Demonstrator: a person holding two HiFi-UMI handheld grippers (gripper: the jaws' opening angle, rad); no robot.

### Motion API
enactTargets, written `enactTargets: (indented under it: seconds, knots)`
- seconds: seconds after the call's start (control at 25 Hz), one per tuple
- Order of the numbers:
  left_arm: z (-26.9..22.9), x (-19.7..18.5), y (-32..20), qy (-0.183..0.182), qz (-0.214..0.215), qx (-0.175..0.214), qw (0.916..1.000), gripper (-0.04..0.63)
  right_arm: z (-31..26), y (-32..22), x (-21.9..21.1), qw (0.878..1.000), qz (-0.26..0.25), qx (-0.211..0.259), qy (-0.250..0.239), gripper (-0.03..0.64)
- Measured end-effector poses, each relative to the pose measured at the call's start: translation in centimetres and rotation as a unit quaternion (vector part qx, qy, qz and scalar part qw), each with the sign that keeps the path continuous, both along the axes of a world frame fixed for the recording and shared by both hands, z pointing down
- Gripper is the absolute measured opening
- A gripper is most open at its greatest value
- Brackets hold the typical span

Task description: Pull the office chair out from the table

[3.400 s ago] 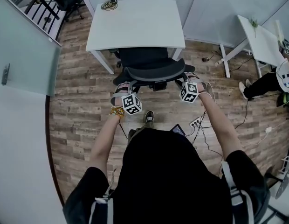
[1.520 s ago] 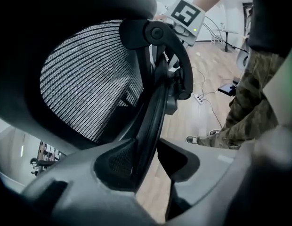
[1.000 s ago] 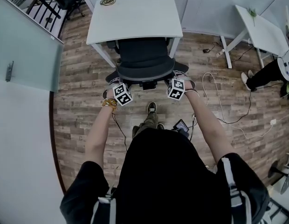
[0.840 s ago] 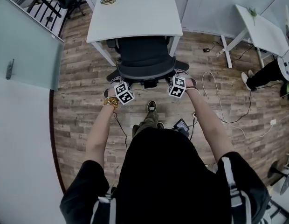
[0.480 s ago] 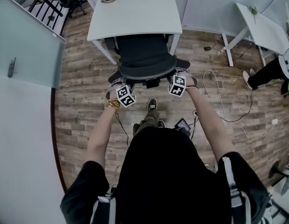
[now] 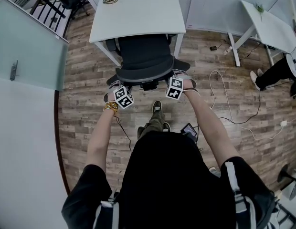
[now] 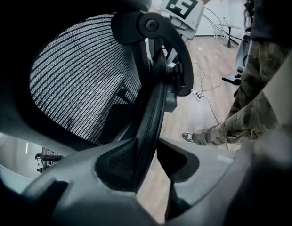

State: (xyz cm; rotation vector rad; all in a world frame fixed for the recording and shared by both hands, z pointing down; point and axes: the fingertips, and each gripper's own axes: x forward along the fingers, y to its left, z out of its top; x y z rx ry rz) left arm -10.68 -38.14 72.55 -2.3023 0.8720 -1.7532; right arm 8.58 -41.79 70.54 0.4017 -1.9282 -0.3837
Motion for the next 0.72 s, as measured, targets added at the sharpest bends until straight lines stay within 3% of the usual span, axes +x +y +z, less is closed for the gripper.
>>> enactTargets:
  seconds: [0.28, 0.72]
  knots:
    - [0.3, -2.5, 0.5, -0.017, -0.011, -0.007, 0.9998, 0.153, -0.2, 1.7, -2.6, 1.0, -0.007, 0.008, -0.019, 0.118]
    - [0.4, -1.8, 2.2, -0.028, -0.025, -0.005, 0.9993, 0.15, -0.2, 2.9, -1.9, 1.0, -0.013, 0.006, -0.015, 0.118]
